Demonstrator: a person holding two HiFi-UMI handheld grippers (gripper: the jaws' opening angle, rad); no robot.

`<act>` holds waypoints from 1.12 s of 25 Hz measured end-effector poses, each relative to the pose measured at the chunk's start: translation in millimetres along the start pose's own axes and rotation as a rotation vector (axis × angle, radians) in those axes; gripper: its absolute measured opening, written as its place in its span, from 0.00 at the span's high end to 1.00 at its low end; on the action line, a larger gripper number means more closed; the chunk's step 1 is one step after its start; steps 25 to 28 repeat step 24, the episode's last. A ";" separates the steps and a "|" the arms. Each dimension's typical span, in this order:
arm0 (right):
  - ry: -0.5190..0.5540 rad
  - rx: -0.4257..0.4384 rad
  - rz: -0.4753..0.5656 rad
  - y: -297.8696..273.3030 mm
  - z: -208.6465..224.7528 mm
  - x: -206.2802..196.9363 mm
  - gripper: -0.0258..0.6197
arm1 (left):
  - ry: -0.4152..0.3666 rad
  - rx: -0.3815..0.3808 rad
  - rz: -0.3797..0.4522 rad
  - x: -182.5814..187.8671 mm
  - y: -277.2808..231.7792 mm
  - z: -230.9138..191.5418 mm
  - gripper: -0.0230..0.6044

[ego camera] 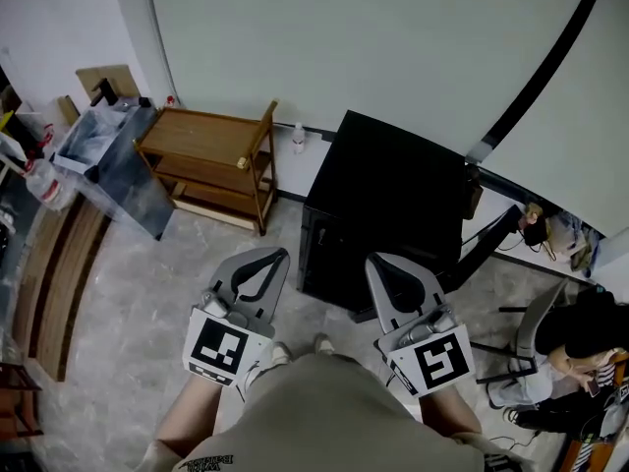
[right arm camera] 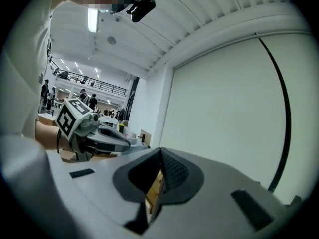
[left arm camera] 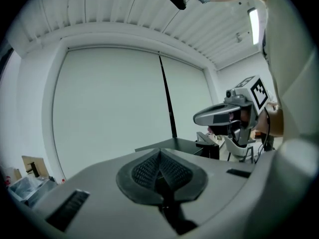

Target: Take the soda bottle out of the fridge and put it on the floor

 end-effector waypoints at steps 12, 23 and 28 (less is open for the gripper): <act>0.000 0.039 0.001 -12.8 -2.2 -2.7 0.97 | 0.006 0.016 -0.021 -2.5 6.1 2.1 0.95; 0.003 0.090 0.002 -35.1 -24.8 -1.0 0.97 | -0.001 0.073 -0.031 -4.5 31.6 -17.3 0.95; 0.002 0.093 0.002 -37.3 -25.9 -1.8 0.97 | 0.004 0.077 -0.036 -6.3 32.0 -19.4 0.95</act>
Point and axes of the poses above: the fingertips, and each gripper's own axes: y backward along the fingers, z to its right, x out of its top, the point moved 4 cm from there along y, backward along the fingers, and after that the axes turned 13 degrees about -x, right-handed, at the moved point
